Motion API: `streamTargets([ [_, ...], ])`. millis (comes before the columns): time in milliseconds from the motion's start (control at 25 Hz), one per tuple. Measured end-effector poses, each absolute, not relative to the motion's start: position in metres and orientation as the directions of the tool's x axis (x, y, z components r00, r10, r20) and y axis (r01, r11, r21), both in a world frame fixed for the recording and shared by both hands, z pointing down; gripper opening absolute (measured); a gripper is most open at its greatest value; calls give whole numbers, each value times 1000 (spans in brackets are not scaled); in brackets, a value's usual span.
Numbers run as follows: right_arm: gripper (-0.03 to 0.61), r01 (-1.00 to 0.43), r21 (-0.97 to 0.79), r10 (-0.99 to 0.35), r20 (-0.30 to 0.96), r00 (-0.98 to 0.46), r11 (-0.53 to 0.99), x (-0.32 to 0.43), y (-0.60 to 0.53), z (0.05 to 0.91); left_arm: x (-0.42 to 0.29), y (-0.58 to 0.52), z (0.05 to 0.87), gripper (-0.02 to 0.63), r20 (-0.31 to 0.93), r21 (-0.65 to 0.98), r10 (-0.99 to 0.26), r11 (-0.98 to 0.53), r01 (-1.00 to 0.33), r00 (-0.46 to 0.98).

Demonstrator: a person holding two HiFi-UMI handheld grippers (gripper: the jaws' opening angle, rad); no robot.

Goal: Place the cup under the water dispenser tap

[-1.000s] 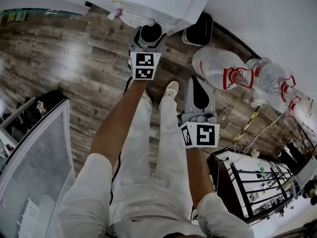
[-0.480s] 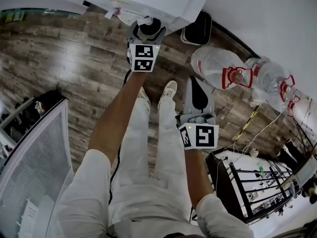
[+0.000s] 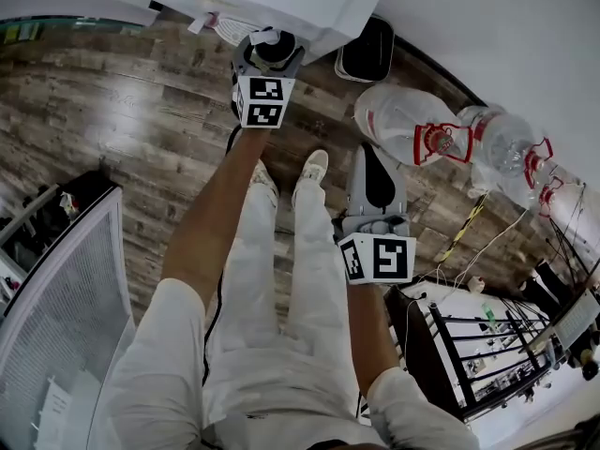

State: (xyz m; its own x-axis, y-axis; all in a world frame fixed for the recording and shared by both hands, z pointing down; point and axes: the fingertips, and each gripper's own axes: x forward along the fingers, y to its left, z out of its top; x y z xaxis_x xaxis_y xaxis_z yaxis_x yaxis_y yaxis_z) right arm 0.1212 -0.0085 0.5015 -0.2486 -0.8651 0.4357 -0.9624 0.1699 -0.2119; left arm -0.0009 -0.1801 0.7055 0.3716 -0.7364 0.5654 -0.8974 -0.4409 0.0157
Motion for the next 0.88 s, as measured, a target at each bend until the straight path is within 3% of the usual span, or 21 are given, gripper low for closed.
streamTargets([
  [880,-3,-958,-226,-863,434,-260,174,116,-12,493,-3,-173,700,427,598,22,-709,-453,-891,374],
])
